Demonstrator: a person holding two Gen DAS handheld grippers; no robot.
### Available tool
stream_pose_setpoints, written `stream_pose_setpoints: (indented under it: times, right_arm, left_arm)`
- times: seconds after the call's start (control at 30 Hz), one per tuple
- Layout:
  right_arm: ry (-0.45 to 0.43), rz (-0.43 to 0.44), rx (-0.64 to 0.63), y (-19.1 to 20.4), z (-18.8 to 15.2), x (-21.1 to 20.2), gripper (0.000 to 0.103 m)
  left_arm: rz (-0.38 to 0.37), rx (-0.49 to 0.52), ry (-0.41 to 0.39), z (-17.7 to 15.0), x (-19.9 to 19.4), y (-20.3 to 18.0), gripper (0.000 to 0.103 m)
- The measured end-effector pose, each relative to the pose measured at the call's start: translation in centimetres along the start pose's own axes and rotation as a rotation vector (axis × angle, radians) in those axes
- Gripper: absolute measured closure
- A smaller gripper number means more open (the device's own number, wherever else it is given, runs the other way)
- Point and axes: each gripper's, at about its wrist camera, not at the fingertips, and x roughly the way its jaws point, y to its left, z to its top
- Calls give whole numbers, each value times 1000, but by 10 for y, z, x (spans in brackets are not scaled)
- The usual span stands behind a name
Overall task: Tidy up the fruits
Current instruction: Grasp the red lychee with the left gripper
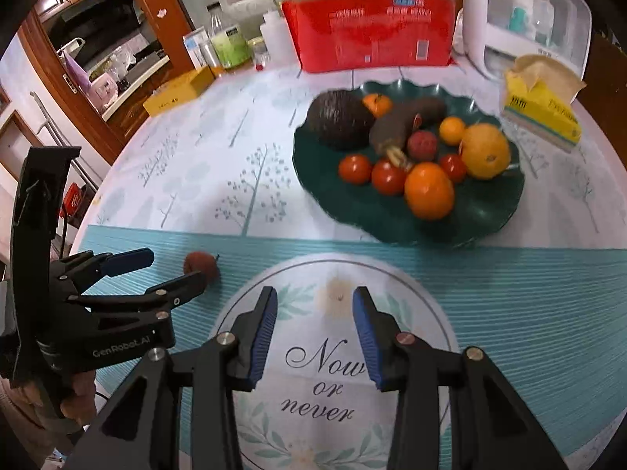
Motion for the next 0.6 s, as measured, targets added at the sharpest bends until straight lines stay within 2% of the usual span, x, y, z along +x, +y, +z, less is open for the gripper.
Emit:
stream_pose_setpoints:
  times: [0.23,0.33,0.6]
  right_arm:
    - [14,-1,21,-4,0,14,62]
    - [21,-3,25,-5,0,18,62]
    - [26,-8,25,-7,-2,22,62]
  left_arm:
    - [-30,-26,-1,0,12,2,61]
    - [-19,-20,-19,0,12,1,73]
    - [-30,-16,-31,-3,11,-2,74]
